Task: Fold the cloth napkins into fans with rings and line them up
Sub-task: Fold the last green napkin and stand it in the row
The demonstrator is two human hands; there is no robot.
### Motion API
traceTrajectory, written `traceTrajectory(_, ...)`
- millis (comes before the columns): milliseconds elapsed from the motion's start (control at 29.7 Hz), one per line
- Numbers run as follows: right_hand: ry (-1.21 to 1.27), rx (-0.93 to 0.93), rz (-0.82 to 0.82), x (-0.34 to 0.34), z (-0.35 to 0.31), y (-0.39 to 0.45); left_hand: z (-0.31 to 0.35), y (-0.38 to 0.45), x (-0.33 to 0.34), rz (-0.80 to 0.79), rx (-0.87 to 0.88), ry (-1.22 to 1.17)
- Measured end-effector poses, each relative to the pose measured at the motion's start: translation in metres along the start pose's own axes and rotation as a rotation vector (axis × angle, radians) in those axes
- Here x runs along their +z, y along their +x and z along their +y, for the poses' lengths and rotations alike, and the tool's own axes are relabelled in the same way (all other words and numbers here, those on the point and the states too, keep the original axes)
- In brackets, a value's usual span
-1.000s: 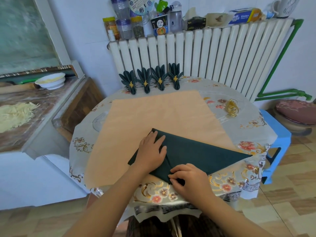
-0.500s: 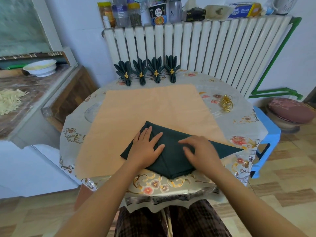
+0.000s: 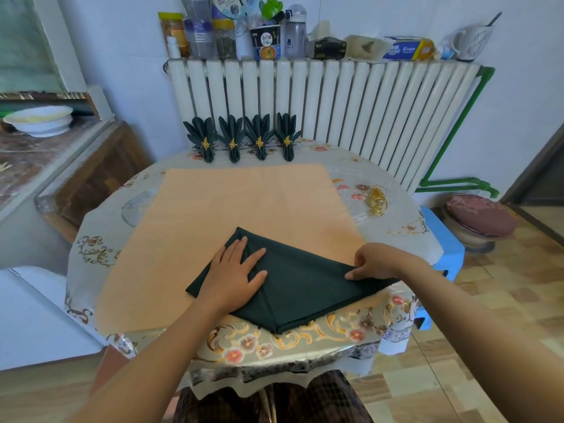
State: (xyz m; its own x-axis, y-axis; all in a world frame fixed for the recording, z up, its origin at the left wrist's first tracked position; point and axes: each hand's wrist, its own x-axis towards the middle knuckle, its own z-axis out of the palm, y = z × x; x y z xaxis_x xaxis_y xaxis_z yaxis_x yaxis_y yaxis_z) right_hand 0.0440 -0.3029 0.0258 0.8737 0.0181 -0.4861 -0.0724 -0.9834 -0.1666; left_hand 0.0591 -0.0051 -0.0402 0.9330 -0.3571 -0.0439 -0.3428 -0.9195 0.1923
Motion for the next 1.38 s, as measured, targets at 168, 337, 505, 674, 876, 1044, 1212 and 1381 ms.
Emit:
traceTrajectory(168, 0.063, -0.087, -0.017, -0.021, 0.006, -0.003, 0.001, -0.001, -0.001, 0.010, 0.000, -0.003)
traceTrajectory(337, 0.432, -0.231, -0.164, -0.049, 0.005, -0.008, 0.000, -0.001, 0.000, 0.012, -0.002, 0.015)
traceTrajectory(505, 0.802, -0.231, -0.457, -0.061, -0.004, 0.009, 0.001, -0.001, 0.003, 0.018, 0.003, -0.024)
traceTrajectory(674, 0.831, -0.298, -0.357, -0.063, -0.035, 0.032, -0.001, 0.000, 0.002, 0.031, -0.008, -0.037)
traceTrajectory(876, 0.634, -0.290, -0.042, -0.034, -0.080, 0.053, 0.002, -0.001, -0.002, 0.072, -0.013, -0.171)
traceTrajectory(1044, 0.509, -0.269, 0.124, -0.009, -0.110, 0.069, 0.000, -0.005, -0.005, 0.163, -0.073, -0.371)
traceTrajectory(1212, 0.323, -0.268, 0.360, 0.011, -0.124, 0.091, 0.000, -0.008, -0.005, 0.228, -0.067, -0.443)
traceTrajectory(1381, 0.226, -0.304, 0.449, 0.025, -0.134, 0.097, -0.002, -0.005, 0.001, 0.201, -0.053, -0.369)
